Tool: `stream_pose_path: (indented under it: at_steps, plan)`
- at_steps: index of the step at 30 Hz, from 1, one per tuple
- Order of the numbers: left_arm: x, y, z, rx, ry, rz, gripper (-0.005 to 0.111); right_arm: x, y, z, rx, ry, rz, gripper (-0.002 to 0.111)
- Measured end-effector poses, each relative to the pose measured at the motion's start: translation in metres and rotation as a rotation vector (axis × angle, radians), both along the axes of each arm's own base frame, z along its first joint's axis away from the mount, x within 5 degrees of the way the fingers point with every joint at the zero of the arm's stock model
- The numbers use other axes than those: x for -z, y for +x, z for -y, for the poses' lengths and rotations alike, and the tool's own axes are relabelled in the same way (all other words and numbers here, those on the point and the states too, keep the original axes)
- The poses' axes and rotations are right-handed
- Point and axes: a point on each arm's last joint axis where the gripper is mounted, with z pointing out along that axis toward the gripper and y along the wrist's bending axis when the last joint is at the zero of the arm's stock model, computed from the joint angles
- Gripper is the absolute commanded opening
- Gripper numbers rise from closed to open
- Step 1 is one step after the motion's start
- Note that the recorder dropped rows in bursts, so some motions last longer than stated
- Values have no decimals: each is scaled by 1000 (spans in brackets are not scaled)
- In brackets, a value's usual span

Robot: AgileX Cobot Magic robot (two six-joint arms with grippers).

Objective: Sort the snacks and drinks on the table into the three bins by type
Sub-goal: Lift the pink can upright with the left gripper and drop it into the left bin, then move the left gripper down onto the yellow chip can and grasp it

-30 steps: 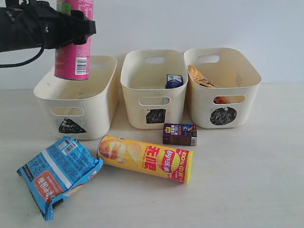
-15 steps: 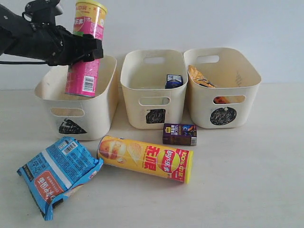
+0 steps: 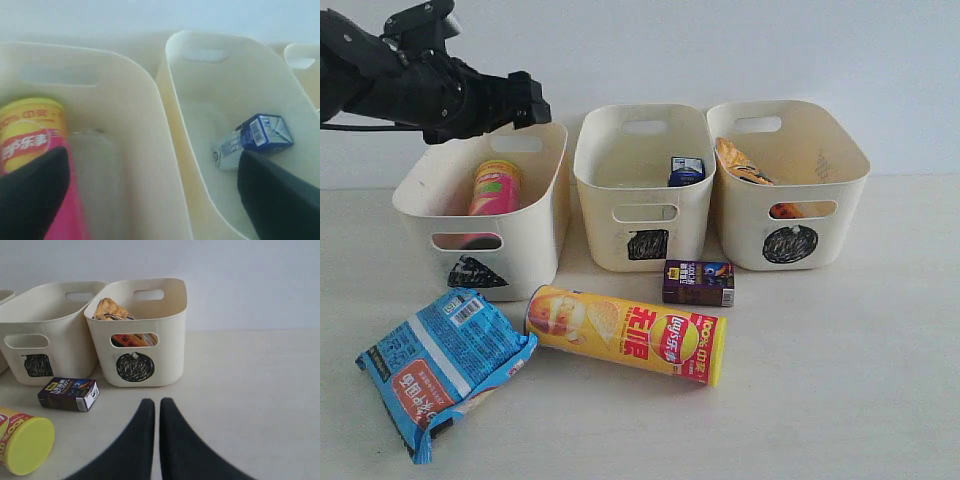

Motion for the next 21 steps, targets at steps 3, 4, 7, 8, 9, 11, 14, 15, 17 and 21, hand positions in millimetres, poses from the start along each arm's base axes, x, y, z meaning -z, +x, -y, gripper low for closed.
stream_pose_path:
  at_steps: [3, 4, 7, 8, 9, 11, 14, 15, 17, 21]
  plan:
    - [-15, 2, 2, 12, -12, 28, 74, 0, 0, 0, 0, 0, 0, 1]
    - [-19, 1, 2, 15, -15, 36, 68, 0, 0, 0, 0, 0, 0, 1]
    - [-41, -4, 1, 23, -25, 81, 38, 0, 0, 0, 0, 0, 0, 1]
    - [-48, -7, 0, 25, -29, 96, 26, 0, 0, 0, 0, 0, 0, 1]
    - [-56, -11, 0, 28, -33, 109, 13, 0, 0, 0, 0, 0, 0, 1]
    - [-69, -17, -1, 37, -38, 133, 5, 0, 0, 0, 0, 0, 0, 1]
    - [-90, -31, -3, 68, -32, 162, 4, 0, 0, 0, 0, 0, 0, 1]
    - [-97, -36, -3, 85, -21, 174, 4, 0, 0, 0, 0, 0, 0, 1]
    - [-109, -46, -4, 116, -6, 196, 4, 0, 0, 0, 0, 0, 0, 1]
    - [-136, -71, -6, 178, 14, 233, 4, 0, 0, 0, 1, 4, -1, 1]
